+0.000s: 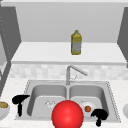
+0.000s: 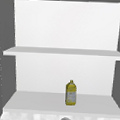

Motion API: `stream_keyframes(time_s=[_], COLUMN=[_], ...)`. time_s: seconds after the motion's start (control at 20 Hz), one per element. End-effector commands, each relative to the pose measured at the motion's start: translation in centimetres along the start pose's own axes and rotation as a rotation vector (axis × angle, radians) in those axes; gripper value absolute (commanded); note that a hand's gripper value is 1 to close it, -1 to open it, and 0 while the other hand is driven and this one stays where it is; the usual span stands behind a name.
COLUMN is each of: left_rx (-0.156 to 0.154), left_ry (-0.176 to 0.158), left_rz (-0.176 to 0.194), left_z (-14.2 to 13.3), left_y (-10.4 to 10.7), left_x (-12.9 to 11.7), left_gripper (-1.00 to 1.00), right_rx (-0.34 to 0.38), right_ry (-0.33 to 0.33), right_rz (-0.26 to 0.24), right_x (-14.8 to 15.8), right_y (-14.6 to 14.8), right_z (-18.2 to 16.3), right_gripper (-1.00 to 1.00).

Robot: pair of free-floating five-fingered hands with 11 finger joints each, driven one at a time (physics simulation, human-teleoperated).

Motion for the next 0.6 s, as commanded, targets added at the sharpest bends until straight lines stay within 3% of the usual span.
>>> stream_keyframes(time_s=[0.0, 0.15, 0.3, 0.35, 0.4, 0.55], left_rx=[-0.028, -0.006, -0.006, -0.001, -0.008, -0.03], left_ry=[0.042, 0.062, 0.073, 0.091, 0.105, 0.137], left_rz=[0.031, 0.032, -0.007, 0.008, -0.011, -0.009], left_z=[1.5, 3.1, 4.4, 4.6, 4.8, 5.5], left_y=[1.8, 2.1, 2.0, 2.0, 1.7, 1.6], left_x=[0.4, 0.8, 0.9, 0.9, 0.8, 0.8], left_gripper=[-1.0, -1.0, -1.0, -1.0, -1.0, -1.0], right_rx=[0.0, 0.0, 0.0, 0.0, 0.0, 0.0], right_ry=[0.0, 0.0, 0.0, 0.0, 0.0, 0.0], right_rz=[0.0, 0.0, -0.001, -0.001, -0.001, -0.001], right_x=[0.0, 0.0, 0.0, 0.0, 0.0, 0.0], right_y=[0.0, 0.0, 0.0, 0.0, 0.0, 0.0], right_z=[0.0, 0.0, 0.0, 0.0, 0.0, 0.0], right_gripper=[0.0, 0.0, 0.0, 0.0, 0.0, 0.0])
